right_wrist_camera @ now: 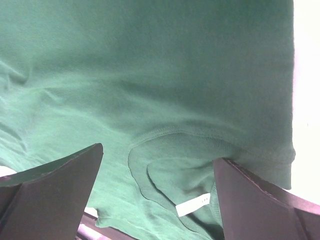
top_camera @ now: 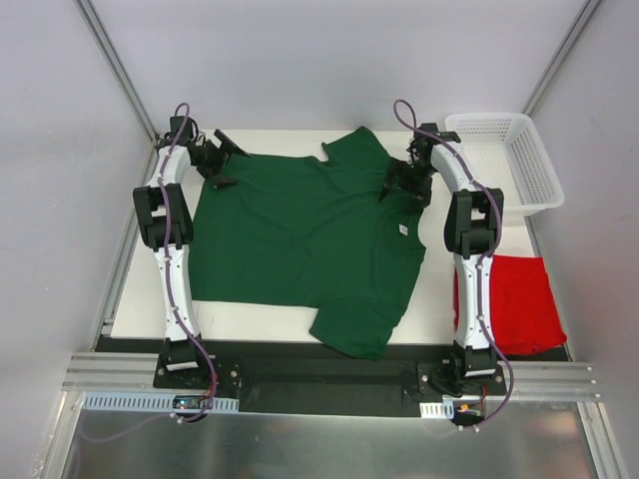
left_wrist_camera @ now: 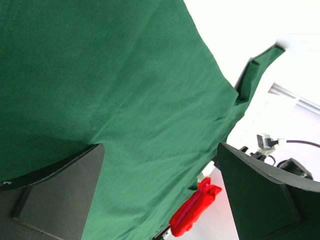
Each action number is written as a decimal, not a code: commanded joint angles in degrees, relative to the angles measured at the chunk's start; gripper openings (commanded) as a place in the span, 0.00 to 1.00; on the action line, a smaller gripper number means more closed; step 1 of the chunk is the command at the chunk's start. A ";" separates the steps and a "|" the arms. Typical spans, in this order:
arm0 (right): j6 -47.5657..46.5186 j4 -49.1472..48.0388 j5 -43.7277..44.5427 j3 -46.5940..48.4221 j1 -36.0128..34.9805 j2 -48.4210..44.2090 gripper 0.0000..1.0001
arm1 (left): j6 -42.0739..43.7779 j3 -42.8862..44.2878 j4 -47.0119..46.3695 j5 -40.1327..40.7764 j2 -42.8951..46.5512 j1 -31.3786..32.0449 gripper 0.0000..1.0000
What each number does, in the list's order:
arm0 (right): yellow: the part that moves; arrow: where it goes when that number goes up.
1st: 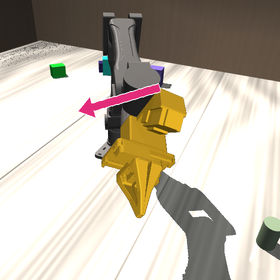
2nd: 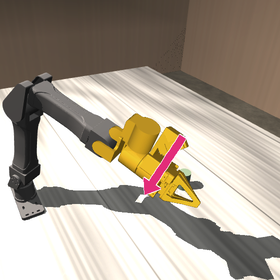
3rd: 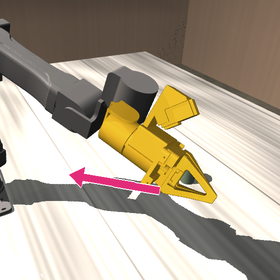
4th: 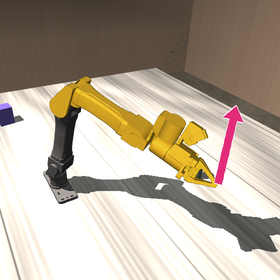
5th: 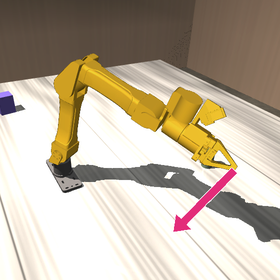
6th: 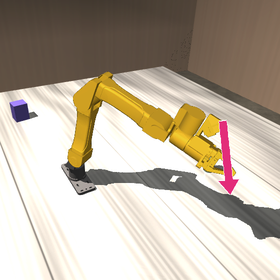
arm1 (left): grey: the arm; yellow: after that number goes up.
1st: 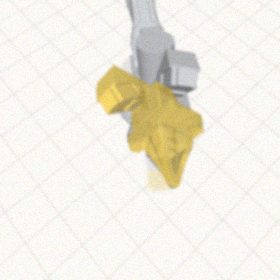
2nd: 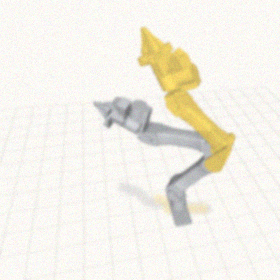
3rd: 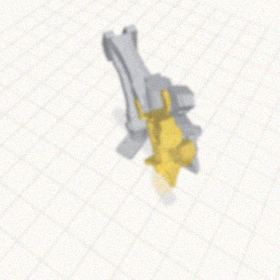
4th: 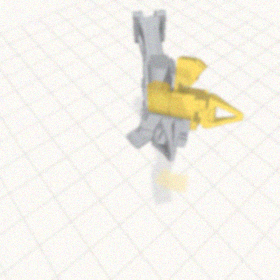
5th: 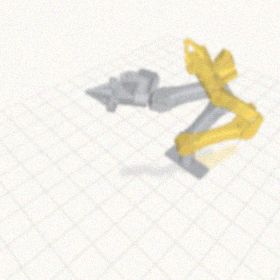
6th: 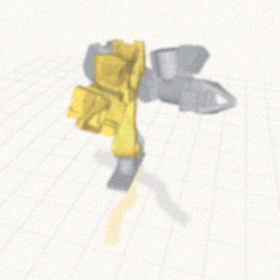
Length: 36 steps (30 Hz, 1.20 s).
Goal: Fold and stack the t-shirts
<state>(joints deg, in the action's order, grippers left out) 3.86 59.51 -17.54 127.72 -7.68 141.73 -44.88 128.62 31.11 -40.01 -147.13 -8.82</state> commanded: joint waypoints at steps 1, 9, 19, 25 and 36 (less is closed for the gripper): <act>1.24 0.17 -2.85 4.19 0.65 3.11 0.96 | -1.34 4.09 -0.70 2.13 -4.39 -0.15 0.99; 3.26 -2.11 -3.29 8.77 3.64 4.52 0.96 | -2.93 4.89 -2.20 1.34 -5.62 -0.32 0.99; -2.01 -2.46 3.13 12.03 5.05 4.34 0.96 | -3.37 4.10 -3.08 0.28 -5.27 -0.41 0.99; -3.07 -3.43 3.04 12.73 5.05 5.13 0.96 | -3.19 1.64 -3.60 -0.24 -3.61 -0.41 0.99; -5.26 -5.10 3.82 11.49 1.97 6.80 0.96 | -0.73 -7.68 -4.48 -0.77 2.72 -0.41 0.99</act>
<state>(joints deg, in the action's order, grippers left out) 1.76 56.21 -15.51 137.99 -3.66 146.65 -48.62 124.88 23.51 -43.33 -146.98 -9.21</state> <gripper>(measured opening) 0.958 0.992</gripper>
